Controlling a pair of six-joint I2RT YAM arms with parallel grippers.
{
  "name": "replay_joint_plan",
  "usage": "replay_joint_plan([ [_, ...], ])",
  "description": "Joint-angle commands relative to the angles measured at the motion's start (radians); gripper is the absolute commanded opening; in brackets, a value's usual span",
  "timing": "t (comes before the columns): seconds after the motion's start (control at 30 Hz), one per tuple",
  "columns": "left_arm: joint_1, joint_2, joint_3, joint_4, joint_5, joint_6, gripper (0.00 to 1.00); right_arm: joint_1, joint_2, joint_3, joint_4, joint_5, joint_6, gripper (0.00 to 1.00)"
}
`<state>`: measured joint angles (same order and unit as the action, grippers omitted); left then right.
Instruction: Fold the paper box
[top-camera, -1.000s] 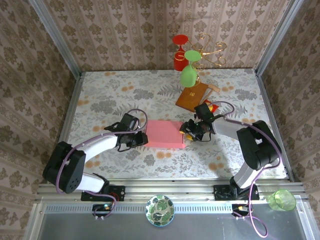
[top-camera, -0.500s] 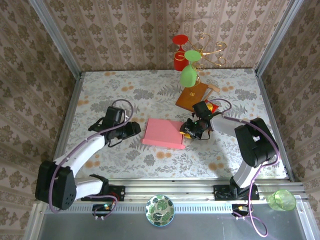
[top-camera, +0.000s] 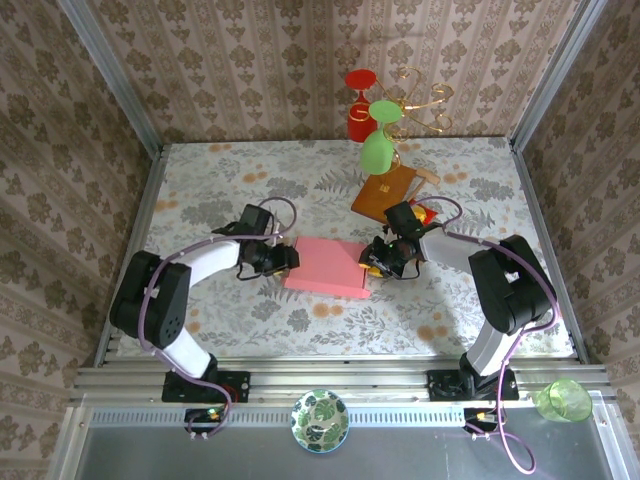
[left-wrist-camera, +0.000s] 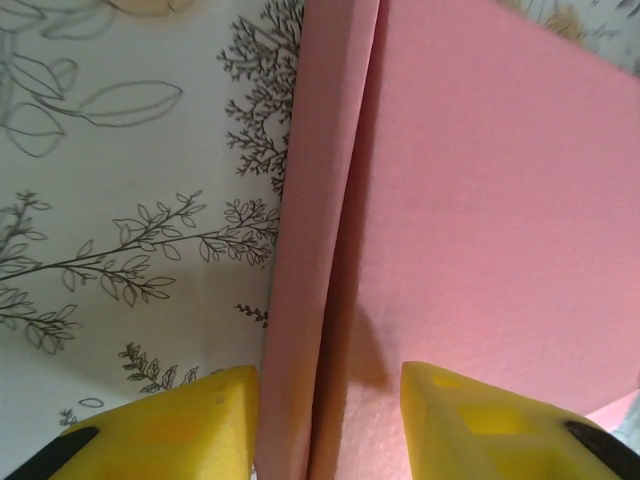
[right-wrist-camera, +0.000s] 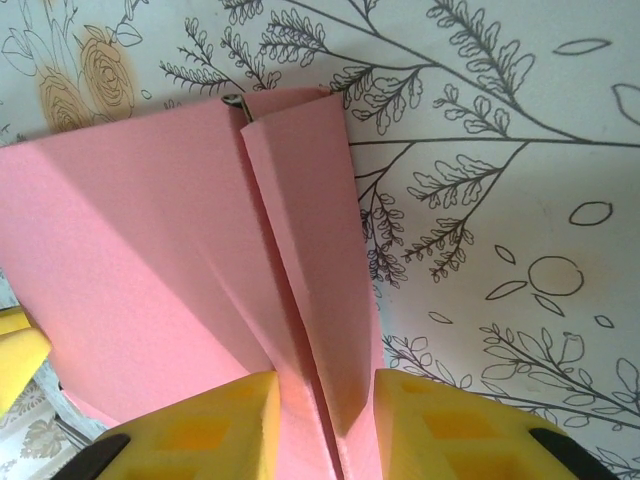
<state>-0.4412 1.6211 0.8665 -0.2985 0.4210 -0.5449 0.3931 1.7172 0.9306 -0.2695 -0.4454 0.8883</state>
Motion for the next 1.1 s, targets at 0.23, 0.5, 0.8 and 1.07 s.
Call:
replay_joint_plan([
  [0.23,-0.052,0.033,-0.012,0.074,-0.035,0.062,0.32,0.001,0.020,0.019,-0.039,-0.026,-0.045,0.39],
  [0.5,-0.056,0.048,-0.039,0.097,-0.024,0.068,0.20,-0.028,0.010,-0.004,0.015,-0.121,-0.091,0.55],
  [0.8,-0.042,0.070,-0.077,0.104,-0.018,0.068,0.16,-0.103,-0.059,-0.099,0.040,-0.185,-0.174,0.65],
  [1.07,-0.021,0.073,-0.111,0.104,-0.011,0.065,0.15,-0.138,-0.025,-0.153,0.180,-0.307,-0.173,0.66],
])
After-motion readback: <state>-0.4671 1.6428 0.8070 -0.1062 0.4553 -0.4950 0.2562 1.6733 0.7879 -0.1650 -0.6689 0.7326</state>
